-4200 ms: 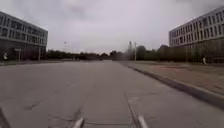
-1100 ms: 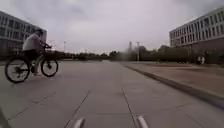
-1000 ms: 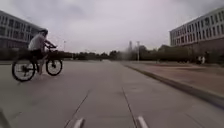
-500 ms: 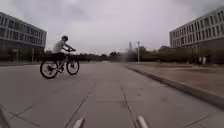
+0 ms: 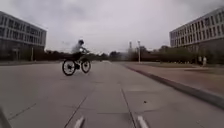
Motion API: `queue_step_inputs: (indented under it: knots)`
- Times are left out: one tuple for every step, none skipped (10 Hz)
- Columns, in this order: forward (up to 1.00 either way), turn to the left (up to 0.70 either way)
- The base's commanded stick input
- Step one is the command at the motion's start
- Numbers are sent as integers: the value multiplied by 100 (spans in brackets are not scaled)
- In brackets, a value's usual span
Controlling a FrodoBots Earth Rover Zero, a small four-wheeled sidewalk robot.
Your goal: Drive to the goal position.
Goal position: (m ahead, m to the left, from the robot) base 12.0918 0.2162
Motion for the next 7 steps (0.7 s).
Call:
queue_step_inputs:
  knots:
    - [70,0]
    - [70,0]
    - [70,0]
    - [70,0]
    - [70,0]
    - [70,0]
    - [70,0]
